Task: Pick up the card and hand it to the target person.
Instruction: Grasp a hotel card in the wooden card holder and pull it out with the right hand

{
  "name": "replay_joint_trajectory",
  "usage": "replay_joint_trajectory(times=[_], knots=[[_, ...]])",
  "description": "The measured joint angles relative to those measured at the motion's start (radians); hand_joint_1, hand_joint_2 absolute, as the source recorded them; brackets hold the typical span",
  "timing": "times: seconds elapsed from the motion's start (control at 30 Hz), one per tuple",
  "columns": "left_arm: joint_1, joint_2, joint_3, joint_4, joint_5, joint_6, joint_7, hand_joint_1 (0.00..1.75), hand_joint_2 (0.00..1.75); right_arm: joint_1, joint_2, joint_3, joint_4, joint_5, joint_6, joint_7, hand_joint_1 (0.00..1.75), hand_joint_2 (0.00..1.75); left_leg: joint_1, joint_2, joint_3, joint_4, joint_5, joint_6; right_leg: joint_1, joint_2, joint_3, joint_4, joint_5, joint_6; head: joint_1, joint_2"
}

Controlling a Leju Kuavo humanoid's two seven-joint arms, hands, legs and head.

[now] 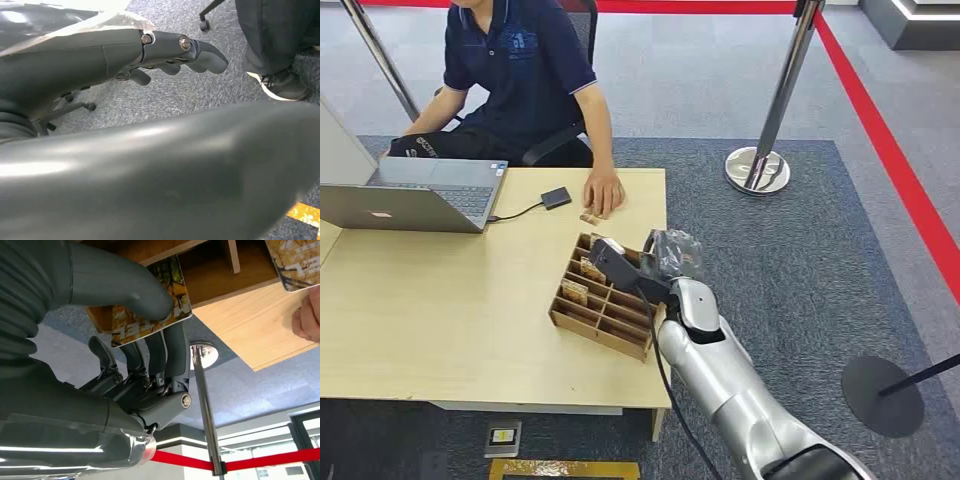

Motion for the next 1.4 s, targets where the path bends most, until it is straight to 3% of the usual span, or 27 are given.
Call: replay_joint_trajectory(times=[0.8,0.9,1.13,1.33,1.4], knots=[[0.000,0.000,0.000,0.000,0.006,0.000,-0.011,0.00,0.00,0.018,-0.006,0.034,-0.233,-0.007,0.020,-0.038,1.43,1.75,0.000,0.000,0.000,0.000,0.000,0.000,0.000,0.000,0.000,0.000,0.000,0.000,0.000,0.000],[0.000,0.000,0.000,0.000,0.006,0.000,-0.010,0.00,0.00,0.019,-0.006,0.037,-0.246,-0.008,0.023,-0.038,1.50,1.75,0.000,0.000,0.000,0.000,0.000,0.000,0.000,0.000,0.000,0.000,0.000,0.000,0.000,0.000],[-0.015,-0.001,0.001,0.000,0.011,-0.001,0.042,0.00,0.00,0.016,-0.008,0.037,-0.238,-0.056,0.032,-0.062,1.51,1.75,0.000,0.000,0.000,0.000,0.000,0.000,0.000,0.000,0.000,0.000,0.000,0.000,0.000,0.000],[-0.026,-0.001,-0.001,0.000,-0.002,-0.003,0.043,0.00,0.00,-0.021,-0.009,0.043,-0.236,-0.018,0.012,-0.050,1.75,1.75,0.000,0.000,0.000,0.000,0.000,0.000,0.000,0.000,0.000,0.000,0.000,0.000,0.000,0.000],[-0.027,-0.001,-0.002,0.000,-0.005,-0.001,0.032,0.00,0.00,-0.047,-0.007,0.052,-0.221,0.007,0.009,-0.046,1.75,1.75,0.000,0.000,0.000,0.000,0.000,0.000,0.000,0.000,0.000,0.000,0.000,-0.001,0.000,0.000]])
